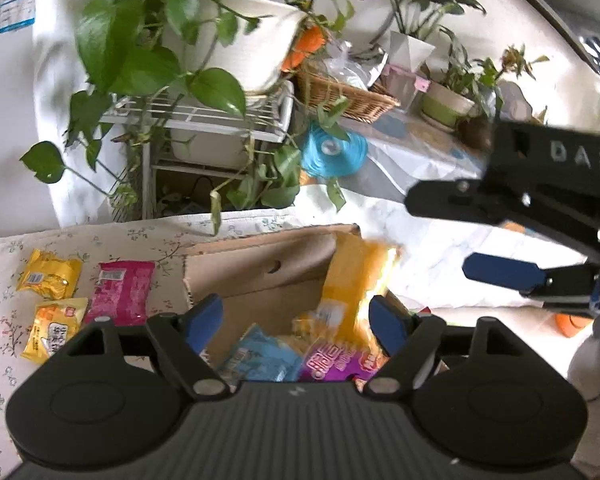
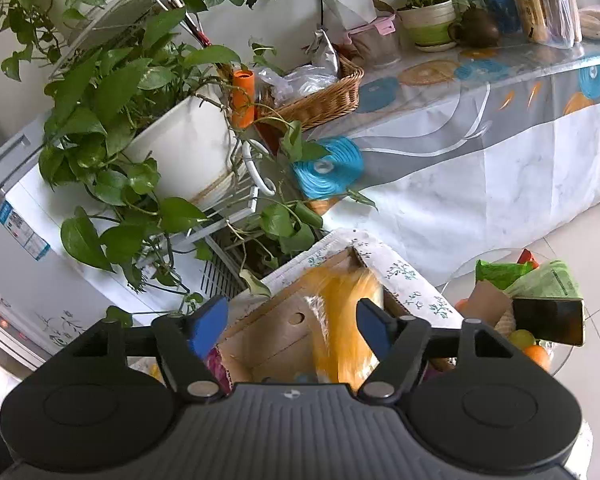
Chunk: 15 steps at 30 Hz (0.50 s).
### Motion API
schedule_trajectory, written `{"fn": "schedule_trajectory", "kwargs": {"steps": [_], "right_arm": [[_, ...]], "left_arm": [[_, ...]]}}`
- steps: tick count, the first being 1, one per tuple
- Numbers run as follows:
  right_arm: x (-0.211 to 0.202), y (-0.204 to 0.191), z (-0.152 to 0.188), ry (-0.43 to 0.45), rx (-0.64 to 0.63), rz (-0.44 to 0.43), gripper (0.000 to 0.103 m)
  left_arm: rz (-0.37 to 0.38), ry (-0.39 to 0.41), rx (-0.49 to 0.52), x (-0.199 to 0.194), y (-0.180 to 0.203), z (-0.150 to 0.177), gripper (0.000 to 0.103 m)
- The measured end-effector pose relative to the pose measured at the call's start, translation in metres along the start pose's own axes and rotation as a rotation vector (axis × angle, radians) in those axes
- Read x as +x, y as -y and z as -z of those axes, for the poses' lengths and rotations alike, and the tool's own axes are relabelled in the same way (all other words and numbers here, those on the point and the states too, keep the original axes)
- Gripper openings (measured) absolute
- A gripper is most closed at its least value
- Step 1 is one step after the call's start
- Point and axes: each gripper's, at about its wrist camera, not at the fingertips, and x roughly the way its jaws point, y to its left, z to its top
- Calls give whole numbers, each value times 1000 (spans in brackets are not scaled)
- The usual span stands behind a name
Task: Organize snacks
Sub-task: 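Carry the blue and croissant packets over the box and release them inside, then return both tools from the box to the remaining snack packets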
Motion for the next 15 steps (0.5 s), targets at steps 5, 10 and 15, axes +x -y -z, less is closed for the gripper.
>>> {"fn": "schedule_trajectory", "kwargs": {"steps": [5,10,15], "right_arm": [[1,-6,1,3,-19,-21,82],[4,-19,5,0,-78,-43,85],[8,-32,11,-10,-135,-58,87]], "left_arm": [[-18,2,-25,-9,-24,-4,81],[-55,-1,-61,-17,-54,-6,81],[-73,-8,-108,-25,-84,-5,81]]}}
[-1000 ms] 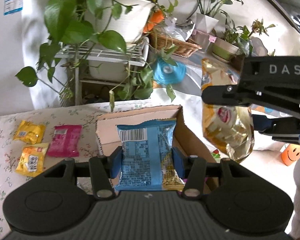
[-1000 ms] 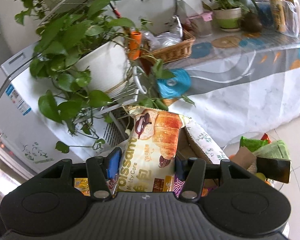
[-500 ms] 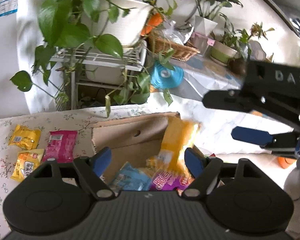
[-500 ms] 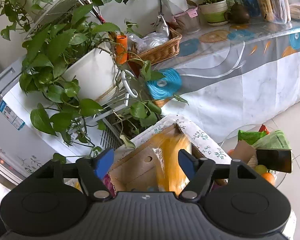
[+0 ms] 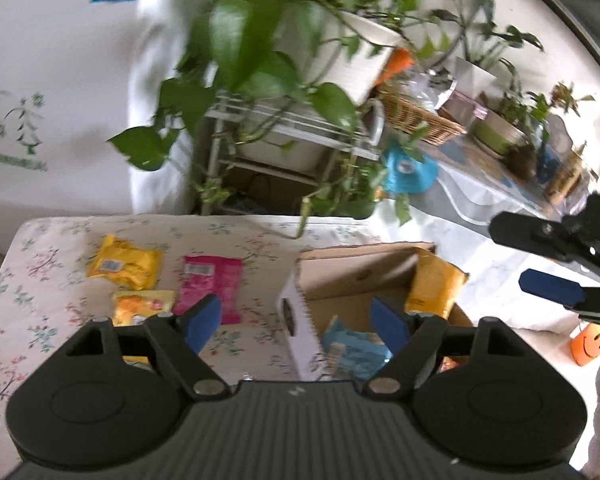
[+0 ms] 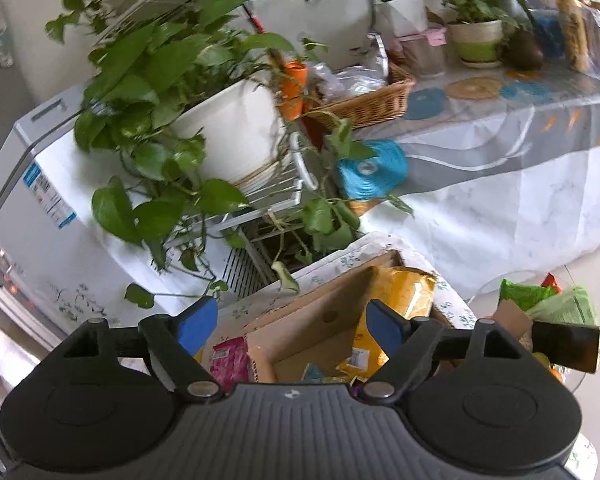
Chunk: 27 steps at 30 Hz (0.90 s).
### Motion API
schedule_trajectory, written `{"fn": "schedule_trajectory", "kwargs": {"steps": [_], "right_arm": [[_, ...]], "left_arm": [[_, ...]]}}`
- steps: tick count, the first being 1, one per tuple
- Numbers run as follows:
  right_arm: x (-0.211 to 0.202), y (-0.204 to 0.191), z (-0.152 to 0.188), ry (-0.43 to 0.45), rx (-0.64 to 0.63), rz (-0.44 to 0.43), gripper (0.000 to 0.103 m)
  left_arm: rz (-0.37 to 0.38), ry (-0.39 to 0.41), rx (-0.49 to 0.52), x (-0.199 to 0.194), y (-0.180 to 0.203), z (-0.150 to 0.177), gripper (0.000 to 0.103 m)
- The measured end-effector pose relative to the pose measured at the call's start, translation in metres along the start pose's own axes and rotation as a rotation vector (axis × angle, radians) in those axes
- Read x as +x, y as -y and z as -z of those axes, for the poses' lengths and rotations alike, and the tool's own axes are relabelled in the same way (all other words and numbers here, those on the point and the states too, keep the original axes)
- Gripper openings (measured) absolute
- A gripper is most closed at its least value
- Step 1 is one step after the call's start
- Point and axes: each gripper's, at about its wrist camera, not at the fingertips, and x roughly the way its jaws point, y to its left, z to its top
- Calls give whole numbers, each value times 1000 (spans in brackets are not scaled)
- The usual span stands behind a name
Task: Organize snacks
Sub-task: 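Return both tools from the box to the remaining snack packets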
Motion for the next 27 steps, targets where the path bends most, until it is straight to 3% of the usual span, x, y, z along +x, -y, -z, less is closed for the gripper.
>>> {"fn": "schedule_trajectory", "kwargs": {"steps": [16,27], "right_arm": [[12,-40,17,-37,-179,-77,90],[25,-70,39,-99,-313,-149,90]], "left_arm": [[-107,2,-66,-13,-76,-6,82],[-174,-59,-14,-4,-116,3,82]]}}
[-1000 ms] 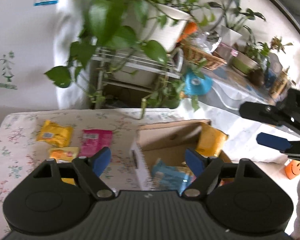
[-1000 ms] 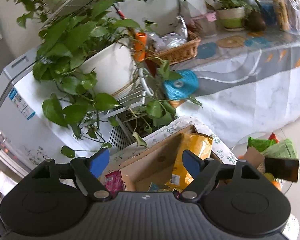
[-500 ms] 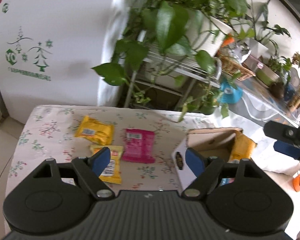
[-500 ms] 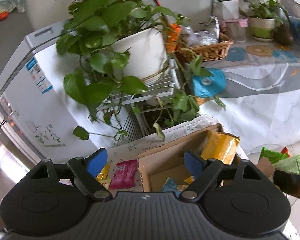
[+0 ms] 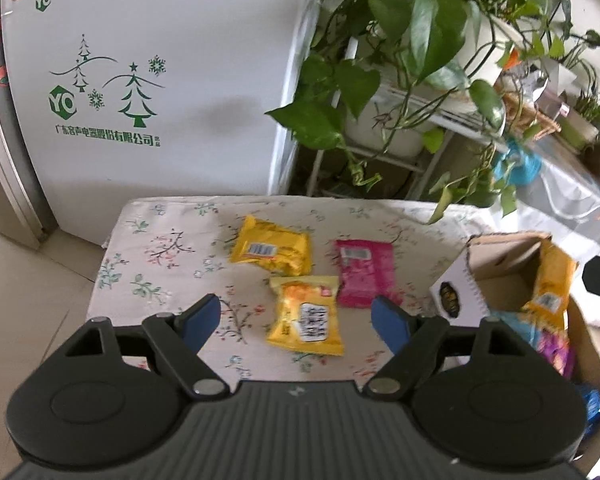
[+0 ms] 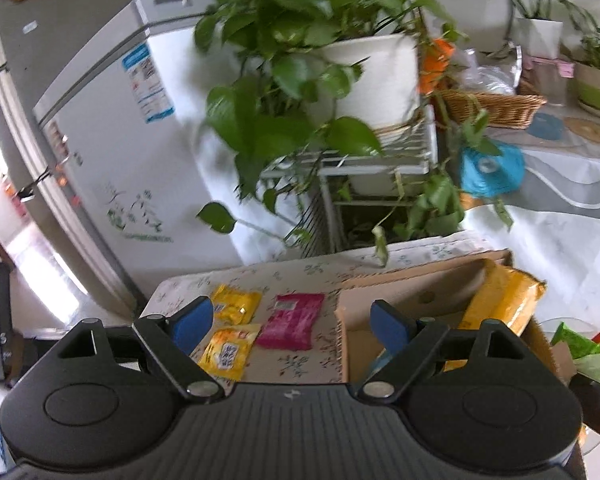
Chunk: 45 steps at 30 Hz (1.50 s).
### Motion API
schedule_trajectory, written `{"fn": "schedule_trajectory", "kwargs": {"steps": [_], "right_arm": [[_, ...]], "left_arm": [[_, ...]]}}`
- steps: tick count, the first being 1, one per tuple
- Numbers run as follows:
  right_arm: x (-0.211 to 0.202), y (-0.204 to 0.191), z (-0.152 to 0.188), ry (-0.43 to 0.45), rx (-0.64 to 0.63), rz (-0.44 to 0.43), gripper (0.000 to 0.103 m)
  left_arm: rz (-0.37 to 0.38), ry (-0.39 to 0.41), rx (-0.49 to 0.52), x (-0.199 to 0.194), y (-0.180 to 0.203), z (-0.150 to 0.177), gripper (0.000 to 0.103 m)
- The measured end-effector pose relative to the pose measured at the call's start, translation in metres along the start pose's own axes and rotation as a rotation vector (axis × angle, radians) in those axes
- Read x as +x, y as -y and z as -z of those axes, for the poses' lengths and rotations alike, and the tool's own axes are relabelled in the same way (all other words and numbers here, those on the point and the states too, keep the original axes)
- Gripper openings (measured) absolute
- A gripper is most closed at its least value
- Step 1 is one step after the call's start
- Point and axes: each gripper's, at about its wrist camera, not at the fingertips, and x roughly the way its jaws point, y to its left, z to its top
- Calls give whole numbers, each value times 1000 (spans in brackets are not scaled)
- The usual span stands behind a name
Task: Organize snacks
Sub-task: 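Return both tools from the box to the remaining snack packets, then grasp the yellow waffle packet with the left tool while the right tool grasps the silver foil packet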
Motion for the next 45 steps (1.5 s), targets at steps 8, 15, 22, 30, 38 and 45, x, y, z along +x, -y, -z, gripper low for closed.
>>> {"fn": "schedule_trajectory", "kwargs": {"steps": [8,15,22,30,38,45], "right_arm": [[23,-28,18,-75,-123,-52,90],[48,-51,50,-186,-186,-77,90],[73,-57,69,-253,-194,-25,90],[101,-54,76,-312,-164,43,90],[116,-62,84,-344,-191,77,95],[113,-75,88,-364,-221,-61,95]], "left_arm": [[20,-18,13,16,-14,-1,82],[44,-59,34,41,-13,-5,82],[95,-122,86,68,1,-4,82],[116,-175,124,97,11,-3,82],[91,-204,184,117,17,4,78],[65,-227,196,112,8,2,70]]}}
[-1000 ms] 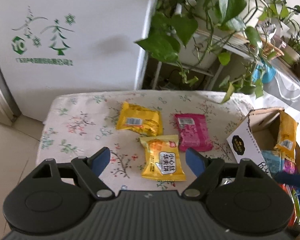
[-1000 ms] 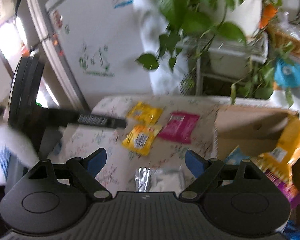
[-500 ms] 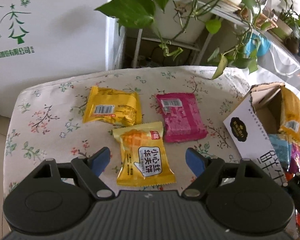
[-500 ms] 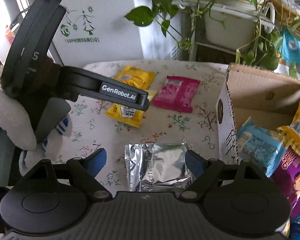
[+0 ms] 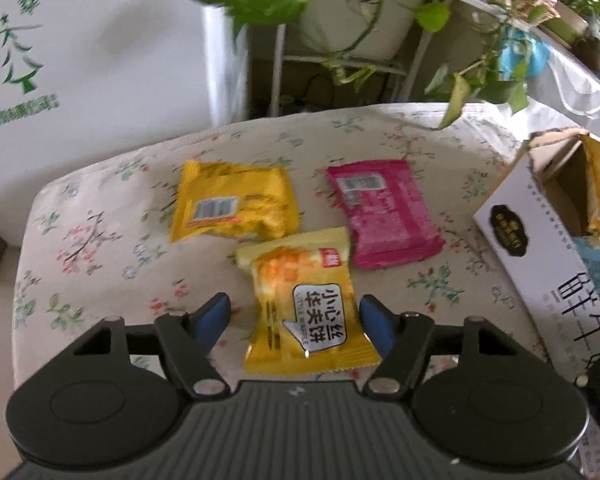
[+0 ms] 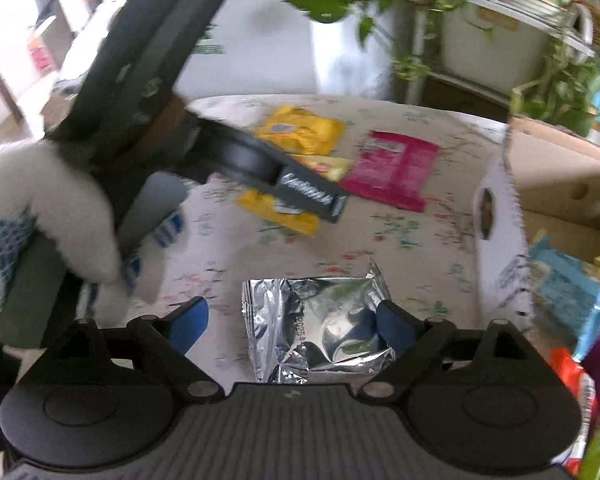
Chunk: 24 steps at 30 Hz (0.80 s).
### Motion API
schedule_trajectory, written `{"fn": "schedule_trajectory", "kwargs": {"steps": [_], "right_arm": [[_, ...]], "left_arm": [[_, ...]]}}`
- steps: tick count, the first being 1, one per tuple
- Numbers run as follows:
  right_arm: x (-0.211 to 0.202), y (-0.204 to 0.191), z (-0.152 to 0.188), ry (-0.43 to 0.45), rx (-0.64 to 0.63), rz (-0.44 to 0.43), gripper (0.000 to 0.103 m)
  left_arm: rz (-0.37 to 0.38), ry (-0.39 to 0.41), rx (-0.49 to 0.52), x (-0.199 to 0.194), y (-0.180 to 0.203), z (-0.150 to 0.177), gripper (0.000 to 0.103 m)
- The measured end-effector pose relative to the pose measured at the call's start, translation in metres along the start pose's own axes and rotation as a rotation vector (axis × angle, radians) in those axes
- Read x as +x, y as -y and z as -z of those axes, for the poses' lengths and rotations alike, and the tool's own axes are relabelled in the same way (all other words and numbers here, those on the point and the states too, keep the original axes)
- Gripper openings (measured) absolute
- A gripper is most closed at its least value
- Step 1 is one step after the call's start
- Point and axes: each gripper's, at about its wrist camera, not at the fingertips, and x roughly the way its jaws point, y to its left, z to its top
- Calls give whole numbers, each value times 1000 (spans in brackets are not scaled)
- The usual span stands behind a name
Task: Organize snacks
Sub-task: 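Grasp the yellow waffle packet with the left tool while the right tool grasps the silver foil packet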
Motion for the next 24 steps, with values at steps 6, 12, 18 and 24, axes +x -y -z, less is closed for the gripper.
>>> {"fn": "schedule_trajectory", "kwargs": {"steps": [6,12,18,24], "right_arm": [[-4,0,-2,12,21,21,95],[8,2,3,-52,65,44,99],[20,-1,6,-66,51,74,99],[27,-4,6,-69,32,95,100]], "left_arm": [[53,8,-85,-6,-30,1,69],[52,14,-40,-2,-15,0,75],[3,16,5,5,-7,2,85],[-28,25,55,7,2,4,87]]}}
